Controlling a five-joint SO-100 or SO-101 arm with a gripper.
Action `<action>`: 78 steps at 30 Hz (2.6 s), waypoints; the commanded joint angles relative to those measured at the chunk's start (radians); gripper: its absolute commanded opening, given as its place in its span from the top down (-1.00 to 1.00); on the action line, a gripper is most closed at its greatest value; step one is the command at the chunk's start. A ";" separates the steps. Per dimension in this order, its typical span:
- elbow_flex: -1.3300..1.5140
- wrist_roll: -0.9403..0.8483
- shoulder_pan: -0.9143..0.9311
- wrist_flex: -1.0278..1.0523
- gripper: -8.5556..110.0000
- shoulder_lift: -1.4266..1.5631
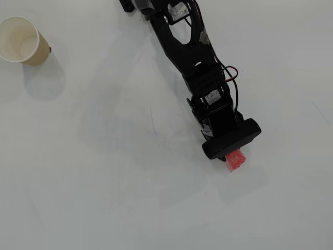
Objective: Pick up the cube and drop it in the cup.
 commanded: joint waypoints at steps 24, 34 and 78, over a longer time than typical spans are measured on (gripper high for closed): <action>0.245 -0.009 0.121 0.012 0.86 0.701; 0.373 -0.009 0.227 0.020 0.86 0.885; 0.765 -0.011 1.078 0.222 0.86 1.641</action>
